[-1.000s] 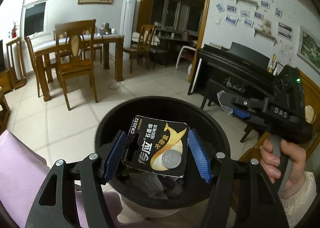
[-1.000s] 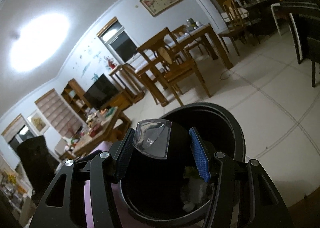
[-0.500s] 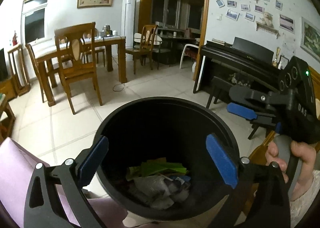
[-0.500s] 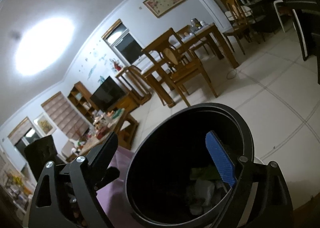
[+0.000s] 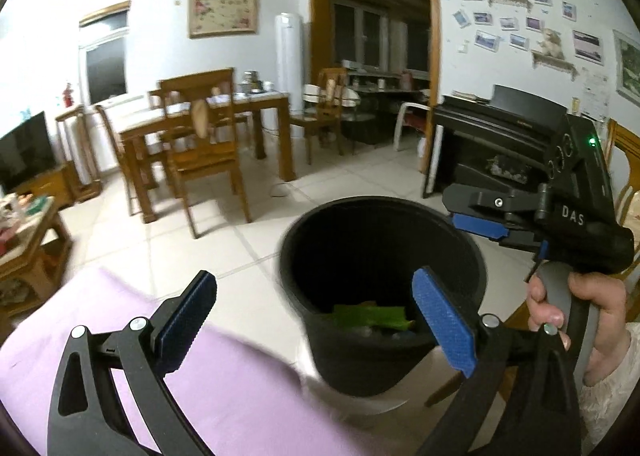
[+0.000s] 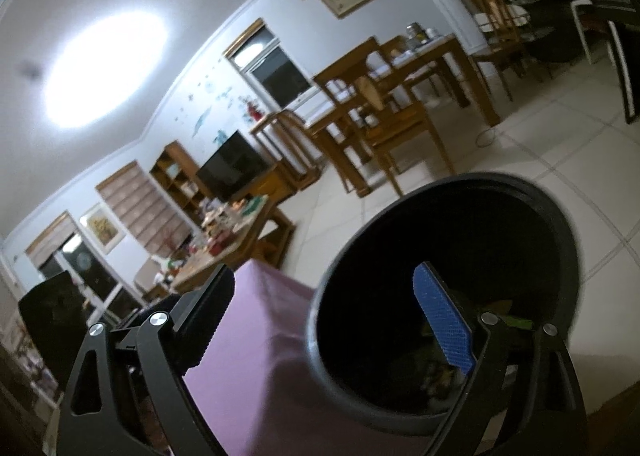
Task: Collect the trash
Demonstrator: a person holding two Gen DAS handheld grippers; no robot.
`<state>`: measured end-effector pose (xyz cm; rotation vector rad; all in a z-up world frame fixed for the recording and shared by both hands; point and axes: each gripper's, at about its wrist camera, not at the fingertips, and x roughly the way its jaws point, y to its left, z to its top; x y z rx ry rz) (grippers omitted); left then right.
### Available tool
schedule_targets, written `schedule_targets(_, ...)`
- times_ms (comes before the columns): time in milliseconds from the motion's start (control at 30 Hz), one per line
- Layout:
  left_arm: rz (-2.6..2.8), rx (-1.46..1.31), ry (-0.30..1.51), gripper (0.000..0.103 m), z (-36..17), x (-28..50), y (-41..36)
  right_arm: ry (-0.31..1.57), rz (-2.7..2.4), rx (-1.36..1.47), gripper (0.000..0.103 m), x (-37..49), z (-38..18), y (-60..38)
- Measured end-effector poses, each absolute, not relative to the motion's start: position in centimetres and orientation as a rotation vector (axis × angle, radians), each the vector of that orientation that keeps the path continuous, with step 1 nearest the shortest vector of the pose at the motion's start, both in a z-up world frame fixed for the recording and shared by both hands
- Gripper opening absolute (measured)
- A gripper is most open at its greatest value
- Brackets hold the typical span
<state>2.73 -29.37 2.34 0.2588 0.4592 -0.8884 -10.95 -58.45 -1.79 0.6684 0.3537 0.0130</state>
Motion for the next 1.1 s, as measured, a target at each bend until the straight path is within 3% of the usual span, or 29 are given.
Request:
schedule_targets(167,-0.752,0.217,0.474,0.098,2.6,3.0,-23.3,0.395,0.096,0.628,0.094,-8.1,-0.9,-52.5)
schedule_targets(700,-0.263,0.055,0.505,0.098,1.1,5.7,-3.8,0.599,0.366,0.416,0.094,1.6,-0.6,-27.0)
schedule_targets(1100,-0.15,-0.039,0.526,0.098,0.3,7.0,0.9,0.458,0.24,0.229,0.098,4.9,-0.4,-18.3)
